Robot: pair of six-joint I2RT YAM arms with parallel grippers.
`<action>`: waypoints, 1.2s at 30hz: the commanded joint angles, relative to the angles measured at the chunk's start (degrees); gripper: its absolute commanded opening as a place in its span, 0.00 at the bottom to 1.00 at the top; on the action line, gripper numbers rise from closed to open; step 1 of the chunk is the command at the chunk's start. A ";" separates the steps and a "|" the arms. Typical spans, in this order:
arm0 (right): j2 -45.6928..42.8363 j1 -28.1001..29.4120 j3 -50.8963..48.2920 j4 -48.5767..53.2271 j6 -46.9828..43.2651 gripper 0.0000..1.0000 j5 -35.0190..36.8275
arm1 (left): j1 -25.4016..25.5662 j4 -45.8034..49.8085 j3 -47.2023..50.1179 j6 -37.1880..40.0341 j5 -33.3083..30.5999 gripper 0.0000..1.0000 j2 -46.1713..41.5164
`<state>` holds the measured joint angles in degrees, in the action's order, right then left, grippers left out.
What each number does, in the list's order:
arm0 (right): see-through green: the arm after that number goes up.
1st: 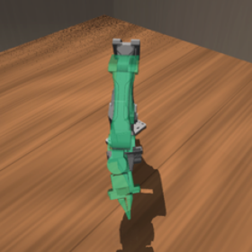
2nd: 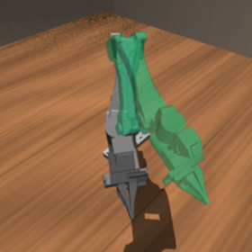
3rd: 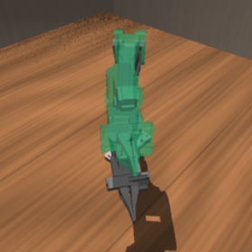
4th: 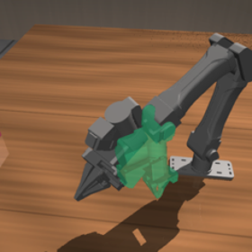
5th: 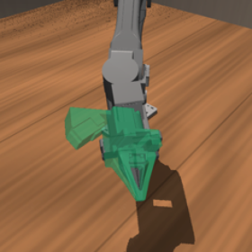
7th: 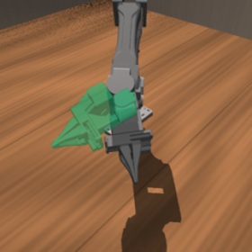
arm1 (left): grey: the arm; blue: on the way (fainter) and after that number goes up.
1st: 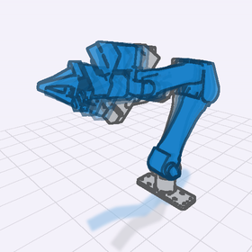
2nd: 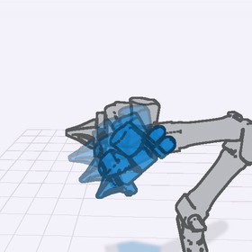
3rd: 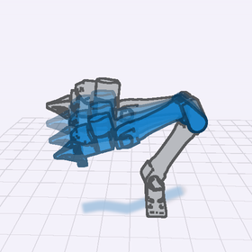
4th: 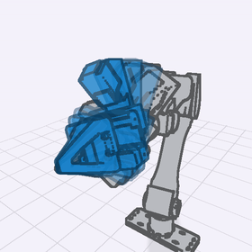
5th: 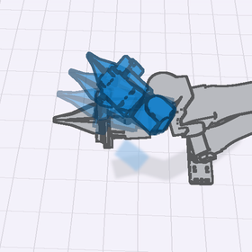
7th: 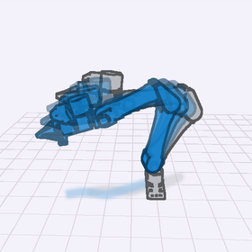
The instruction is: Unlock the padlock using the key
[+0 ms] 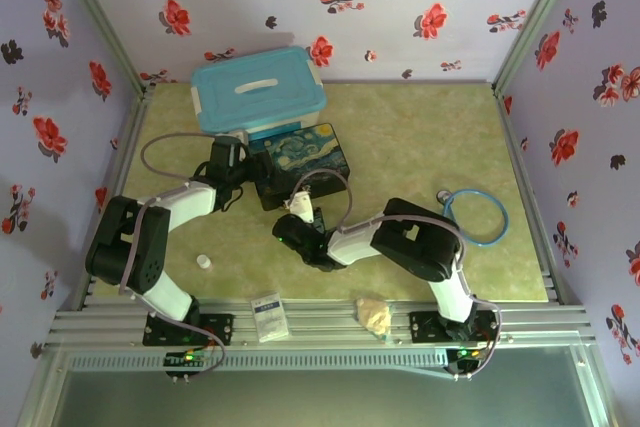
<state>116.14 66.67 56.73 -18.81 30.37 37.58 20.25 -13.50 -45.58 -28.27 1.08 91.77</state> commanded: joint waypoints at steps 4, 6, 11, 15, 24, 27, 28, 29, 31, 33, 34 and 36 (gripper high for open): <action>5.86 0.41 8.93 10.37 3.81 0.65 8.19 | 0.15 7.17 1.00 2.68 -1.39 0.65 2.37; 7.29 0.25 10.77 12.17 5.65 0.64 10.21 | 0.01 6.86 1.02 3.09 -1.40 0.65 2.86; 7.63 -0.40 10.82 11.02 7.10 0.47 13.73 | 0.05 6.38 1.37 4.14 -1.08 0.62 3.77; 6.03 -1.53 8.70 9.70 8.64 0.40 13.88 | 0.05 6.13 1.76 4.63 -1.08 0.61 4.21; 2.71 -4.48 2.93 4.97 9.89 0.41 12.21 | 0.01 5.32 2.60 4.53 -1.08 0.60 4.53; 0.78 -4.95 0.17 1.86 9.15 0.41 12.50 | -0.11 5.59 2.58 4.82 -1.08 0.60 4.67; -0.04 -5.15 -0.80 1.39 9.38 0.41 12.60 | -0.12 5.58 2.67 4.96 -1.08 0.60 4.57; -0.89 -5.63 -1.63 1.13 9.69 0.41 12.54 | -0.19 5.58 2.69 4.91 -1.15 0.60 4.56; -2.09 -6.49 -3.10 0.59 9.26 0.41 12.53 | -0.30 5.51 2.69 4.84 -1.08 0.60 4.67; -3.45 -7.25 -4.96 -1.52 6.98 0.42 12.39 | -0.30 5.50 2.69 4.83 -1.09 0.60 4.65; -4.34 -7.23 -6.21 -3.22 5.32 0.43 12.76 | -0.24 5.50 2.75 4.88 -1.08 0.60 4.65; -6.63 -7.84 -7.99 -1.26 7.35 0.43 13.42 | -0.30 5.59 2.69 4.73 -1.08 0.60 4.65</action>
<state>113.67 60.93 50.94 -19.88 37.47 45.43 20.38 -17.21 -45.58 -26.33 2.66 93.45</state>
